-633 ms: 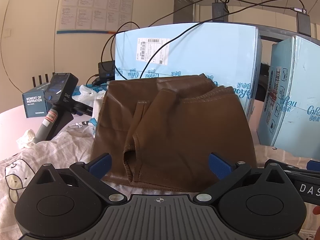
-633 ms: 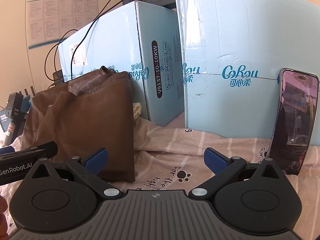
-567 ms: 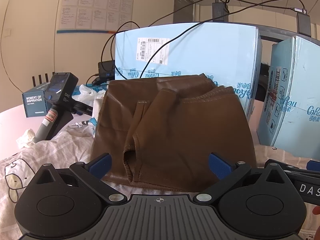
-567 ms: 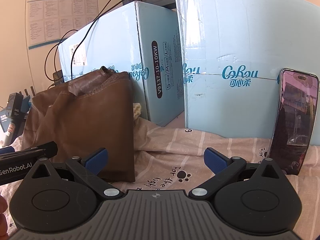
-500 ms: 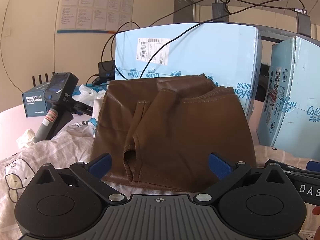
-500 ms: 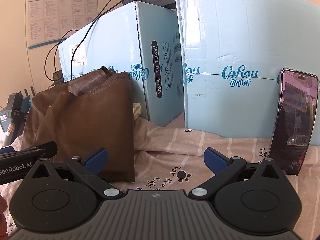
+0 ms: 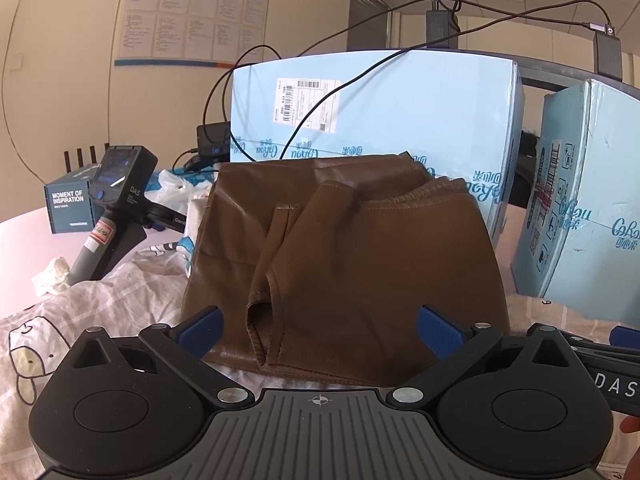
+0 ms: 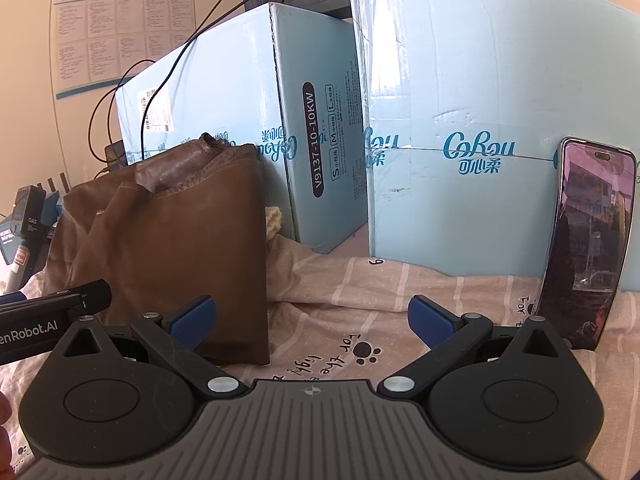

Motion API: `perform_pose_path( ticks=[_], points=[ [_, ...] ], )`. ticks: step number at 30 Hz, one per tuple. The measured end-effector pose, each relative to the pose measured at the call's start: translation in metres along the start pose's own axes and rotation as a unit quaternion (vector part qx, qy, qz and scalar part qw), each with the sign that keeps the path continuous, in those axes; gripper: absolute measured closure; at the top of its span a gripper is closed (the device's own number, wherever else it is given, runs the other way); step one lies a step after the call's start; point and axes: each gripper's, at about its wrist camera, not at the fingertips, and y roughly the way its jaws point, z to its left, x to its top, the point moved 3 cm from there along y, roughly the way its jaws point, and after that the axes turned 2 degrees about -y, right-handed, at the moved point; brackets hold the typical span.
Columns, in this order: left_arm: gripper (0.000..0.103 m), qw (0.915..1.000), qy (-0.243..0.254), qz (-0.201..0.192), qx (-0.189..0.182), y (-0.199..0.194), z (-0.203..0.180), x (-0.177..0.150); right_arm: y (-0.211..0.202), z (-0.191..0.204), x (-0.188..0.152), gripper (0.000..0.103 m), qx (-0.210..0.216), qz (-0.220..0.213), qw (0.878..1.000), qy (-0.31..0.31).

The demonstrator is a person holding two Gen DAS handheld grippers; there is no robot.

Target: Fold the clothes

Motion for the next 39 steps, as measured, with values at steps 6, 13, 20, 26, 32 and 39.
perform_pose_path(
  ticks=[6,13,20,26,32,39],
  points=[
    [0.0,1.0,-0.003,-0.001,-0.003,-0.0005,0.0005,0.0008,0.0018,-0.0011,0.0004,0.0,-0.001,0.001,1.0,-0.001],
    [0.0,1.0,-0.003,0.0,-0.003,-0.0005,-0.0004,0.0003,0.0028,-0.0008,-0.0001,0.0,0.0,0.003,1.0,-0.001],
    [0.0,1.0,-0.003,0.0,-0.005,-0.0003,0.0004,0.0003,0.0031,-0.0008,-0.0007,0.0,0.0,0.004,1.0,-0.001],
    [0.0,1.0,-0.006,-0.003,-0.004,-0.0009,0.0022,0.001,0.0039,0.0008,-0.0021,0.0,0.005,0.007,1.0,-0.001],
    [0.0,1.0,-0.008,-0.003,-0.002,-0.0005,0.0036,0.0009,0.0038,-0.0006,-0.0015,0.0,0.001,0.005,1.0,0.001],
    [0.0,0.9999,-0.008,-0.003,-0.006,0.0001,0.0025,0.0003,0.0051,-0.0016,-0.0028,0.0,0.001,0.006,1.0,0.006]
  ],
)
